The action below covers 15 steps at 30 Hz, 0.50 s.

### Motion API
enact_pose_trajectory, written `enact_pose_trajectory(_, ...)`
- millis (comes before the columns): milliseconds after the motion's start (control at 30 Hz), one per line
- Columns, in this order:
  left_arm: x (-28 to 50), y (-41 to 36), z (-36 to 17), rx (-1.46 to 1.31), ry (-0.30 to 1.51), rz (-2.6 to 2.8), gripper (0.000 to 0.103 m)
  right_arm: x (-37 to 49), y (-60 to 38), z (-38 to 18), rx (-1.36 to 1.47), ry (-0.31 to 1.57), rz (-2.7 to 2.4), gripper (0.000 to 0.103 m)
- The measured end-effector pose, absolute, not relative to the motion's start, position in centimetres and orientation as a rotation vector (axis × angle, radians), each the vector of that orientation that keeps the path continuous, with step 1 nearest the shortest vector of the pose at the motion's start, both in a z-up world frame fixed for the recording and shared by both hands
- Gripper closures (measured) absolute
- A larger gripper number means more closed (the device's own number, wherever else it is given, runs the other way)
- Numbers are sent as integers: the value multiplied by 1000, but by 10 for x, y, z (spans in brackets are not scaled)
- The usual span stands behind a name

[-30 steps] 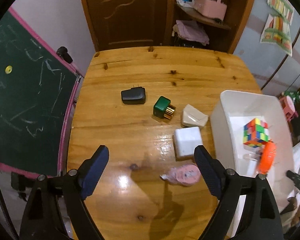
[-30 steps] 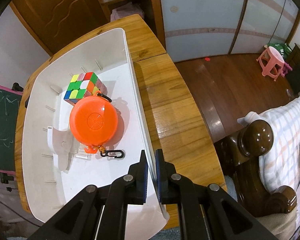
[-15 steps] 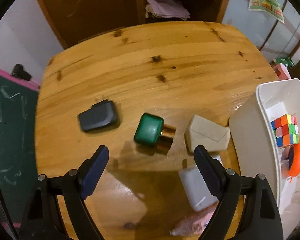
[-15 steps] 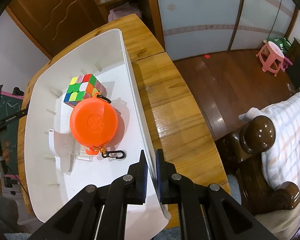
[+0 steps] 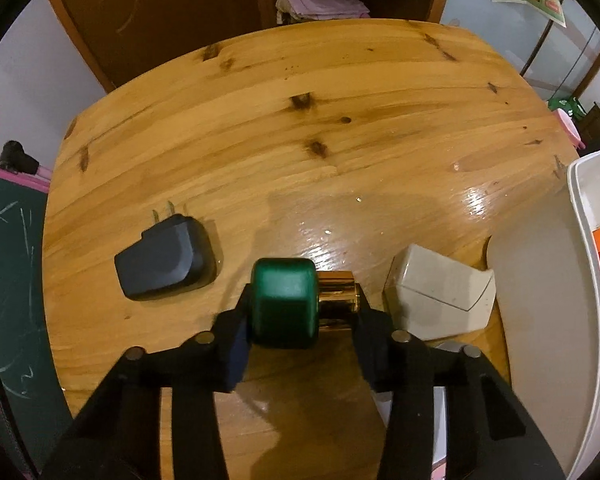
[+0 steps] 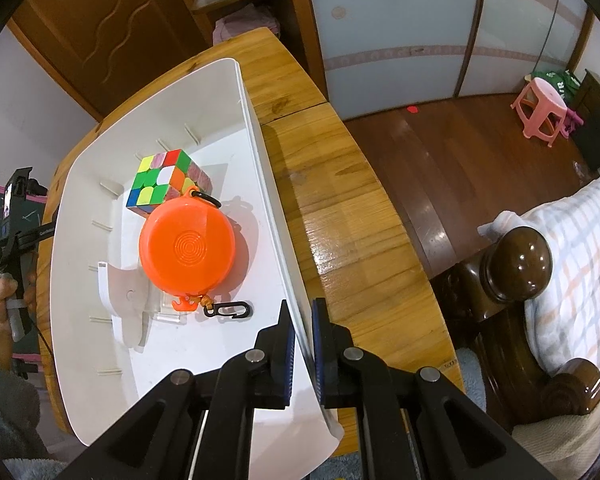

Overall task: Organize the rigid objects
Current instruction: 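Carry the green adapter into the bin and open the left gripper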

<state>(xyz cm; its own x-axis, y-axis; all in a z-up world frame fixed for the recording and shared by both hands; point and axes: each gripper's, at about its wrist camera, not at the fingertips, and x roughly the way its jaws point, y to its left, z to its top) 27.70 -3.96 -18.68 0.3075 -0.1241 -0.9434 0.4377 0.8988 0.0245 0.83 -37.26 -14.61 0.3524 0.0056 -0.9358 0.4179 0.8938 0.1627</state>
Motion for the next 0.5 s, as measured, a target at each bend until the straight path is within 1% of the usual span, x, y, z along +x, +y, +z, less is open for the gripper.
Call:
enact_pose_trajectory(233, 269, -32, -179, 277, 1164, -312, 56, 7, -372, -146, 406, 1184, -280, 95)
enact_pose_trajectory(500, 228, -9, -124, 175, 1156, -248, 56, 6, -372, -146, 411, 1176, -275, 94)
